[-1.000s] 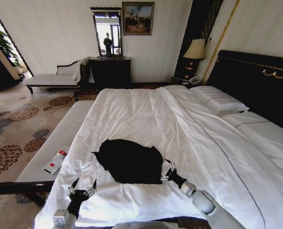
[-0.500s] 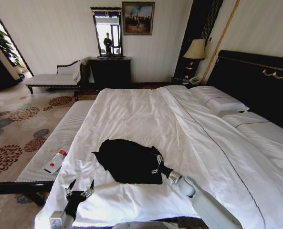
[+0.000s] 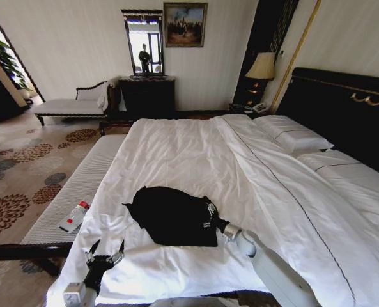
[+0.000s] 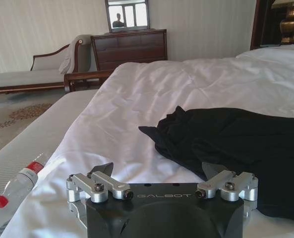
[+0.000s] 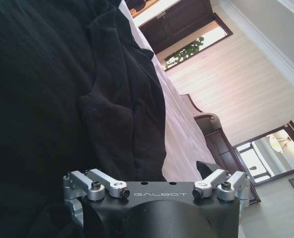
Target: Fold the clothes on the bed.
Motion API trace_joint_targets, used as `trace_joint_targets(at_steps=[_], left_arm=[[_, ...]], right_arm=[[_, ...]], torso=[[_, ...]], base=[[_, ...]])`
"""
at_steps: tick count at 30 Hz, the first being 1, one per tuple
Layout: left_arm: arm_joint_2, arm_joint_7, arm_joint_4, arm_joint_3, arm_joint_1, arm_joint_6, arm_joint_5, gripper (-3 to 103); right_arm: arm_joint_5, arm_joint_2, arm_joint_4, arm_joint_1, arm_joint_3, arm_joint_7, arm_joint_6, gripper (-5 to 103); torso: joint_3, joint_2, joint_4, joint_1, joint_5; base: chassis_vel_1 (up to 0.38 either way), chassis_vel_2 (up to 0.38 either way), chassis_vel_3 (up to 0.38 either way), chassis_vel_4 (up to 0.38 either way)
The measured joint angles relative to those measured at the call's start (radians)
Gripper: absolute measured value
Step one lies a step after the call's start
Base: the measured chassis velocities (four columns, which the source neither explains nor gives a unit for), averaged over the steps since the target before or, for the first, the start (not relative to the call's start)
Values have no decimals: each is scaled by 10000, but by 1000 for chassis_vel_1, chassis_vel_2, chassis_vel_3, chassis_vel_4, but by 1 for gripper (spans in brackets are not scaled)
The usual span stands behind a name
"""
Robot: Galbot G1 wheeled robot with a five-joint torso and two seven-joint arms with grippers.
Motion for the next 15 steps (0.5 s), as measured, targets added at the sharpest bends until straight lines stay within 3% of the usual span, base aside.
trace_joint_targets(at_steps=[3,11,13,15], left_arm=[[49,-5,-7,-23,-10,9,-20,100],[-32,-35,-8,11,-10,1,0,100],[-37,-35,-7,20,-7,-2,9,100],[-39,-37,-7,28,14,-10,30,100]], right_arm=[[156,-89,3,14,3,6,-7,94],[470,-372,416,-166,-50,-59,14,61],[477,-379,427,-176,-53,-71,24,61],[485,-388,511,-245,-57,-153,90,51]], torso=[[0,0,0,1,0],[0,1,0,0,-1],[0,2,0,0,-1],[0,2,1,0,1]], base=[[0,0,0,0],[0,0,0,0],[0,0,0,0],[0,0,0,0]])
